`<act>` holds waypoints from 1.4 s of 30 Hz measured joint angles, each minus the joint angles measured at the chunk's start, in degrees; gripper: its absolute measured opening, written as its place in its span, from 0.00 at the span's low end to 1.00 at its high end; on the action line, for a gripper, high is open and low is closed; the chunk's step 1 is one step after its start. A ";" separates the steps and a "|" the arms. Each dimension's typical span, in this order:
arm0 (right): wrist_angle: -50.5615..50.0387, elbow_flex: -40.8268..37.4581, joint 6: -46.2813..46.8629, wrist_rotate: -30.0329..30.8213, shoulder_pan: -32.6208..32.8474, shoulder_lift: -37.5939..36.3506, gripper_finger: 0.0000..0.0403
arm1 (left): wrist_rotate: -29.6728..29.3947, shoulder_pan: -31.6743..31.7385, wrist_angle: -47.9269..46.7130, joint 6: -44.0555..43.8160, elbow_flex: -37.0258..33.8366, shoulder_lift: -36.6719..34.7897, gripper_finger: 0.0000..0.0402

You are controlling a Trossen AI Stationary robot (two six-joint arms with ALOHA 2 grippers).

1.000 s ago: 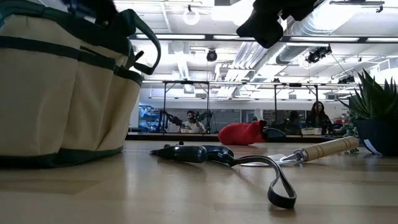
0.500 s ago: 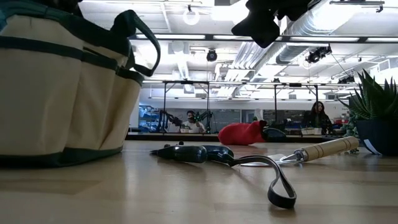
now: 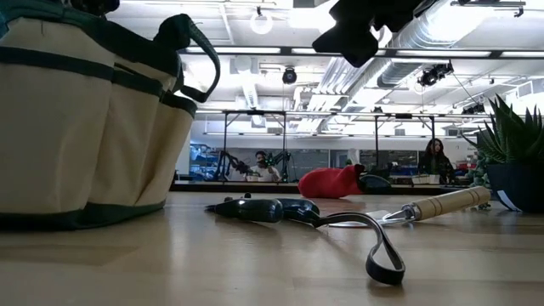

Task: Pick & Place Garden tools in Gardening bag
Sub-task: Put the right green shears into the brown gardening bag

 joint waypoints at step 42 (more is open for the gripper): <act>-2.05 0.02 -0.26 -1.55 0.04 0.00 0.57 | 4.48 6.69 10.53 0.31 -5.62 2.52 0.10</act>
